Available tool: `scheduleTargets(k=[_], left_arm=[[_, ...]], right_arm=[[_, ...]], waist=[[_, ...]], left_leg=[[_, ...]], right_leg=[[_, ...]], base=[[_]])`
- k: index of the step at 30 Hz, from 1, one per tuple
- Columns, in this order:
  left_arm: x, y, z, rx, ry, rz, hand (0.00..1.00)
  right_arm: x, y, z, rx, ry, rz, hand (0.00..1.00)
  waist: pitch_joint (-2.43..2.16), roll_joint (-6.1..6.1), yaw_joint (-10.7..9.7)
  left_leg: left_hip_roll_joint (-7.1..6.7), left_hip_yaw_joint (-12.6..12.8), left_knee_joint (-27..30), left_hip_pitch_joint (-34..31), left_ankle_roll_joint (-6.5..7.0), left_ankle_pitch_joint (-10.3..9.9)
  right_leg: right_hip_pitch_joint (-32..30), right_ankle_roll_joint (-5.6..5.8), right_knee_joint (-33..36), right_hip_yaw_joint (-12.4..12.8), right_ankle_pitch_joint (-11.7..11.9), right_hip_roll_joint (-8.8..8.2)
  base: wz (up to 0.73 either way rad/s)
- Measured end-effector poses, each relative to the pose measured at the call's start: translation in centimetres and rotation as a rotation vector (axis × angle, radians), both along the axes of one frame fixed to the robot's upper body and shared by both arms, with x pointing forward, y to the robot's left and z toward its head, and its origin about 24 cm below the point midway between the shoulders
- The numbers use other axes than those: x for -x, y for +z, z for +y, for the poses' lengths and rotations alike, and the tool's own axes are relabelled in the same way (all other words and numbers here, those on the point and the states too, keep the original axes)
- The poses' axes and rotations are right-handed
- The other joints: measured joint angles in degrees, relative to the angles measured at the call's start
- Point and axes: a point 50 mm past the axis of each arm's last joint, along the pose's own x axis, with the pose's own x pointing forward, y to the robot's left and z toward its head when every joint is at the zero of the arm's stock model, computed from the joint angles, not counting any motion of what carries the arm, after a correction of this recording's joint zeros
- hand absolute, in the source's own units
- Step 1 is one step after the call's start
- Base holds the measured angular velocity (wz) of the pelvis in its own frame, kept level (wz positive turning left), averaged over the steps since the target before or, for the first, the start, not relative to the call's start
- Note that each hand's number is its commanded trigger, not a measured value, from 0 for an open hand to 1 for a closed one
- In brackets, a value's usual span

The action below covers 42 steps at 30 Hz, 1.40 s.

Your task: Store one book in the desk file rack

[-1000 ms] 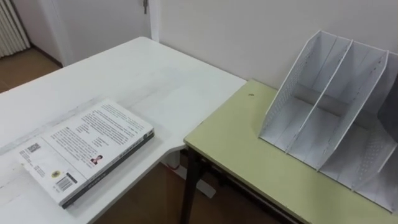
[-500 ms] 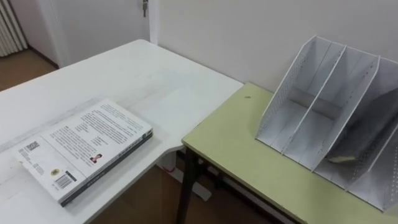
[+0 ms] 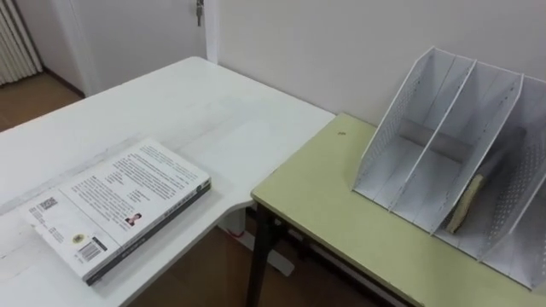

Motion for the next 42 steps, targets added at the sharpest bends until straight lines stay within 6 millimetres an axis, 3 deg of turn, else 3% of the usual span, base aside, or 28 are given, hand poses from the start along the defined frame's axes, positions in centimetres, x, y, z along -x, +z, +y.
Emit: scheduleTargets(k=[8,14,19,24,31,38,40,42], left_arm=[[-0.1,0.0,0.0,-0.024,-0.012,-0.008,0.00],[-0.6,0.0,0.0,-0.036,-0.044,-0.007,0.00],[-0.9,0.0,-0.1,-0.038,-0.073,-0.012,0.00],[-1.2,0.0,-0.1,-0.038,-0.081,-0.022,0.00],[-1.8,0.1,0.0,-0.035,-0.097,-0.040,0.00],[-2.6,0.3,0.2,-0.027,-0.139,-0.053,0.00],[-3.1,0.5,0.3,-0.026,-0.169,-0.065,0.00],[-3.4,0.5,0.3,-0.025,-0.186,-0.067,0.00]], right_arm=[[0.0,0.0,0.1,0.002,0.002,0.001,0.00],[-0.7,0.9,1.6,0.033,0.102,-0.025,0.00],[-1.7,1.7,5.1,0.030,0.409,-0.054,0.00],[-0.9,2.4,9.5,0.016,0.803,-0.112,0.00],[1.2,-1.4,14.0,0.027,1.267,0.080,0.00],[2.4,-2.8,16.8,0.111,1.544,0.230,0.00],[3.4,-4.2,17.6,0.114,1.638,0.298,0.00],[3.9,-5.4,18.4,0.112,1.694,0.352,0.00]], waist=[[0.24,0.32,0.07],[-0.03,0.77,-0.02],[0.27,1.12,-0.12],[0.36,1.09,0.73],[0.42,0.66,2.72],[0.19,0.24,4.06],[0.05,-0.33,4.81],[0.19,-0.57,5.38]], left_leg=[[-0.02,0.01,-0.11,-0.06,0.00,0.00],[-0.02,0.39,0.01,-0.87,-0.01,0.00],[0.45,0.48,-0.11,-0.18,-0.02,-0.01],[0.62,0.76,-0.04,-0.07,-0.04,-0.02],[0.88,1.25,-0.01,-0.05,-0.16,-0.12],[1.05,1.18,-0.01,-0.73,-0.17,-0.11],[1.17,1.13,0.14,-0.89,-0.20,-0.12],[1.18,1.12,0.14,-0.94,-0.22,-0.13]], right_leg=[[-0.16,0.00,-0.09,0.10,0.00,0.02],[-1.03,0.01,-0.01,0.15,0.01,0.03],[-0.85,-0.02,-0.10,1.04,0.02,0.01],[-0.78,-0.07,-0.14,1.48,0.03,0.04],[-0.85,-0.25,-0.16,1.55,0.40,0.13],[-0.97,-0.39,-0.11,1.62,0.65,0.32],[-0.94,-0.46,-0.24,1.55,0.72,0.40],[-0.95,-0.46,-0.24,1.49,0.74,0.41]], base=[[0.00],[-0.03],[-0.03],[-0.04],[-0.02],[0.00],[0.00],[0.00]])
